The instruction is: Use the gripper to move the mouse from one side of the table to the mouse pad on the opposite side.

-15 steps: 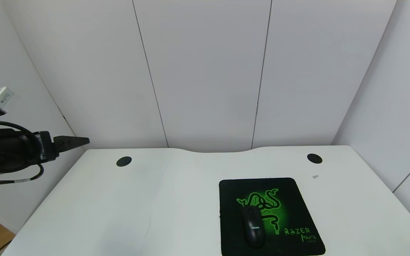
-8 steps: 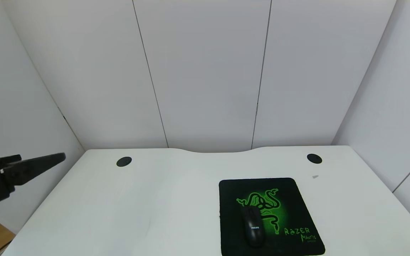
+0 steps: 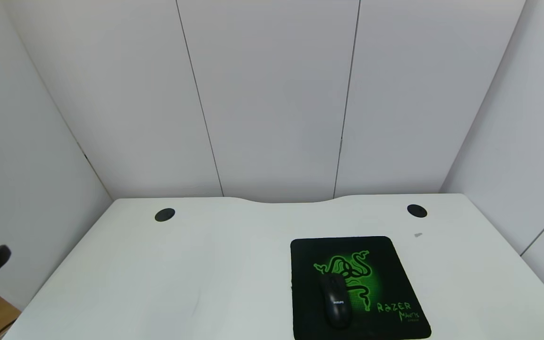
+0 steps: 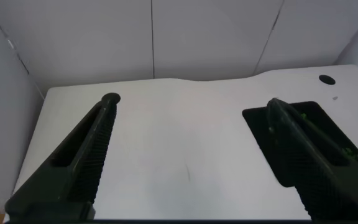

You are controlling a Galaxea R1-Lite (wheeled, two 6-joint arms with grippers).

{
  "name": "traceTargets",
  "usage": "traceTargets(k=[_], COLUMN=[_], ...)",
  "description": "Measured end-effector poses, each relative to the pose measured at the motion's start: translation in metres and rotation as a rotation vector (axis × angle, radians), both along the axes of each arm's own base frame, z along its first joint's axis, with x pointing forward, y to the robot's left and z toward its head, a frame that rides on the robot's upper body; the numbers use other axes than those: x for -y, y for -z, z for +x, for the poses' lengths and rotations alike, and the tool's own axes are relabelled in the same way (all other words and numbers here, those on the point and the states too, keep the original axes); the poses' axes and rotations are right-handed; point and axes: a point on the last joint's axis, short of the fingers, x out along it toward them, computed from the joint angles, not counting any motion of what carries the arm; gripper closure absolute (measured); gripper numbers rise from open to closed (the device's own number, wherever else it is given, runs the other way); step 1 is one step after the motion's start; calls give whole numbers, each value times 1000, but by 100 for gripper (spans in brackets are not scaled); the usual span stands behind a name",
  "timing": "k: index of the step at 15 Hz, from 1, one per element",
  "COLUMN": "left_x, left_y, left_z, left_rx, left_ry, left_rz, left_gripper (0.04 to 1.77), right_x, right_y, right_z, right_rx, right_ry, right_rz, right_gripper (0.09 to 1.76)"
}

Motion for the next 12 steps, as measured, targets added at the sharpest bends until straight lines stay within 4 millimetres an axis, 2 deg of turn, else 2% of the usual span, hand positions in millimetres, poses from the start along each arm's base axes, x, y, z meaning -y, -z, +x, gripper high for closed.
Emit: traceTargets(k=[12], left_x=[5], left_y=[34], left_z=[-101], left_rx=[351], left_ry=[100], left_rz=[25], left_gripper=[9], right_x=[0], right_y=[0], right_z=[0], right_rx=[0], right_ry=[0], right_rz=[0], right_gripper=[14])
